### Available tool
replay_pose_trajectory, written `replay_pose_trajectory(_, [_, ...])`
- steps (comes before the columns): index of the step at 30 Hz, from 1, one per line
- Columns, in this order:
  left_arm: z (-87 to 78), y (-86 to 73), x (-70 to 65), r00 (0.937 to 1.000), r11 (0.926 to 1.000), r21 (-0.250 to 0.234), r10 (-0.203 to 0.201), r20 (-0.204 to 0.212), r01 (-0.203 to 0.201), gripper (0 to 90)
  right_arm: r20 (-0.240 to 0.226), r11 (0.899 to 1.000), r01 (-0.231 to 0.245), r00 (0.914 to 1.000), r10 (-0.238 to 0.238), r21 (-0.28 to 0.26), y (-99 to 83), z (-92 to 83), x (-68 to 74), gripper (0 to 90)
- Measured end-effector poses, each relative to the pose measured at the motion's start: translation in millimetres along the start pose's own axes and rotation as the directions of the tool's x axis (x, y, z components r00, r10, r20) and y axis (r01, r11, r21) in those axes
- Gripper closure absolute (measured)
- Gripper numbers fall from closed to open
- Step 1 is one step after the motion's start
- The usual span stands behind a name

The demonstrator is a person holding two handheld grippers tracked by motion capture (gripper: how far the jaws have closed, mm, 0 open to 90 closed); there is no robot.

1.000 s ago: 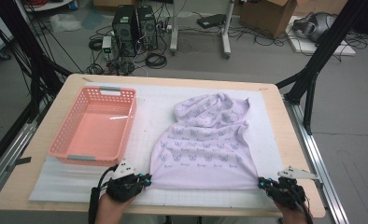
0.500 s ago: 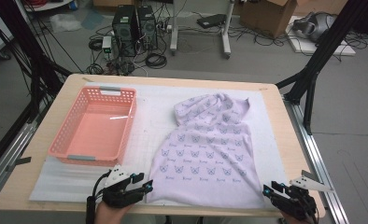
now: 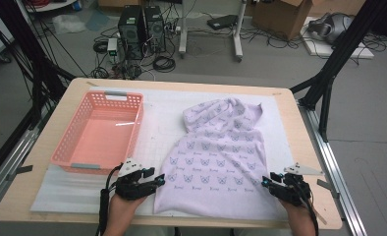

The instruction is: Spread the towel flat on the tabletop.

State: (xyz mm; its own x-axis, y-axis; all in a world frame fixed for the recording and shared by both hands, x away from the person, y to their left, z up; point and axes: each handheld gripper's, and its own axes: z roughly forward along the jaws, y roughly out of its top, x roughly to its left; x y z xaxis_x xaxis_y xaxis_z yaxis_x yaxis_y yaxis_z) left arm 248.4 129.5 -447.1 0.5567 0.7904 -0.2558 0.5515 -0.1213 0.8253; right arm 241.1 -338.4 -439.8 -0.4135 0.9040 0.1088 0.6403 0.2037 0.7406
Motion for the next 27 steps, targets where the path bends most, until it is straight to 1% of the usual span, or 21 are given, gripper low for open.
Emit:
replay_pose_trajectory(2, [2.3, 1.4, 1.0, 1.0, 1.0, 0.0, 0.002, -0.008, -0.002, 50.1, -0.007, 1.0, 0.019, 0.9998, -0.019, 0.011, 2.2, 6.2, -0.4, 62.4])
replay_pose_trajectory(3, [3.6, 1.9, 1.3, 1.0, 1.0, -0.001, -0.001, -0.008, 0.001, 50.1, -0.011, 0.999, 0.021, 0.9997, -0.021, 0.024, 2.0, 9.1, 0.2, 64.4])
replay_pose_trajectory(5, [6.6, 2.5, 0.7, 1.0, 1.0, 0.006, 0.001, -0.001, -0.001, 50.1, 0.0, 0.999, 0.035, 0.9994, -0.035, 0.019, 1.1, 10.3, 0.1, 71.4])
replay_pose_trajectory(6, [8.6, 3.1, -0.1, 1.0, 1.0, 0.006, 0.008, 0.002, -0.008, 50.1, -0.008, 0.999, 0.027, 0.9996, -0.027, 0.021, 0.7, 9.5, -1.9, 80.4])
replay_pose_trajectory(7, [10.4, 3.9, -0.8, 0.9999, 0.9999, 0.011, 0.011, 0.01, -0.011, 50.1, -0.037, 0.999, 0.014, 0.9992, -0.013, 0.029, 0.4, 8.1, -4.6, 86.2])
replay_pose_trajectory(9, [13.1, 5.4, -1.7, 0.9996, 0.9998, 0.009, 0.019, 0.02, -0.019, 50.1, -0.05, 0.998, 0.019, 0.9986, -0.016, 0.052, 0.3, 4.5, -7.2, 87.3])
replay_pose_trajectory(11, [13.7, 6.6, -2.1, 0.9992, 0.9997, 0.011, 0.022, 0.034, -0.022, 50.1, -0.035, 0.996, 0.036, 0.9988, -0.033, 0.076, -1.6, -3.5, -9.0, 87.6])
replay_pose_trajectory(12, [13.8, 7.0, -1.8, 0.999, 0.9997, 0.006, 0.023, 0.039, -0.023, 50.0, -0.027, 0.996, 0.034, 0.9991, -0.032, 0.078, -4.6, -8.8, -11.0, 87.7])
replay_pose_trajectory(14, [13.1, 7.0, -0.6, 0.9986, 0.9995, 0.006, 0.03, 0.044, -0.03, 50.0, -0.012, 0.997, 0.012, 0.9999, -0.012, 0.073, -9.9, -17.0, -16.9, 87.6])
replay_pose_trajectory(15, [13.7, 6.5, -0.1, 0.9985, 0.9997, 0.006, 0.025, 0.049, -0.026, 50.0, -0.011, 0.998, -0.005, 0.9999, 0.005, 0.069, -12.2, -19.7, -21.9, 87.5])
replay_pose_trajectory(17, [15.4, 5.6, 1.0, 0.9983, 0.9996, 0.017, 0.02, 0.055, -0.021, 49.9, -0.03, 0.999, -0.018, 0.9994, 0.019, 0.051, -12.2, -20.4, -24.2, 85.7])
replay_pose_trajectory(18, [16.6, 5.0, 0.9, 0.9981, 0.9996, 0.021, 0.017, 0.059, -0.018, 49.8, -0.034, 0.999, -0.013, 0.9993, 0.015, 0.04, -11.4, -19.8, -23.0, 83.3])
replay_pose_trajectory(19, [17.8, 4.6, 0.1, 0.9978, 0.9995, 0.026, 0.016, 0.065, -0.018, 49.7, -0.033, 1.0, -0.007, 0.9994, 0.008, 0.028, -10.2, -18.9, -20.9, 78.7])
replay_pose_trajectory(21, [21.1, 4.9, -2.2, 0.9967, 0.9986, 0.045, 0.023, 0.077, -0.026, 49.5, -0.026, 1.0, -0.002, 0.9997, 0.002, 0.01, -8.2, -15.5, -17.6, 65.6])
replay_pose_trajectory(22, [23.0, 5.6, -4.1, 0.9959, 0.9984, 0.049, 0.024, 0.087, -0.028, 49.3, -0.027, 1.0, -0.004, 0.9996, 0.005, 0.015, -7.7, -13.6, -16.7, 62.3])
replay_pose_trajectory(23, [25.0, 6.2, -6.1, 0.9953, 0.9981, 0.053, 0.027, 0.093, -0.032, 48.6, -0.025, 1.0, -0.004, 0.9997, 0.004, 0.017, -7.6, -11.1, -15.8, 61.0])
replay_pose_trajectory(24, [27.2, 6.8, -8.1, 0.9955, 0.9973, 0.06, 0.038, 0.087, -0.043, 48.5, -0.022, 1.0, 0.003, 0.9998, -0.003, 0.022, -8.0, -8.5, -15.0, 59.8])
replay_pose_trajectory(26, [32.2, 7.9, -12.4, 0.9956, 0.9927, 0.097, 0.066, 0.066, -0.072, 49.7, -0.008, 0.999, 0.024, 0.9997, -0.024, 0.026, -9.0, -4.7, -13.4, 60.0])
replay_pose_trajectory(27, [32.7, 8.1, -14.8, 0.9957, 0.9912, 0.099, 0.084, 0.04, -0.087, 55.8, -0.002, 0.999, 0.027, 0.9996, -0.027, 0.024, -9.0, -4.5, -13.0, 62.4])
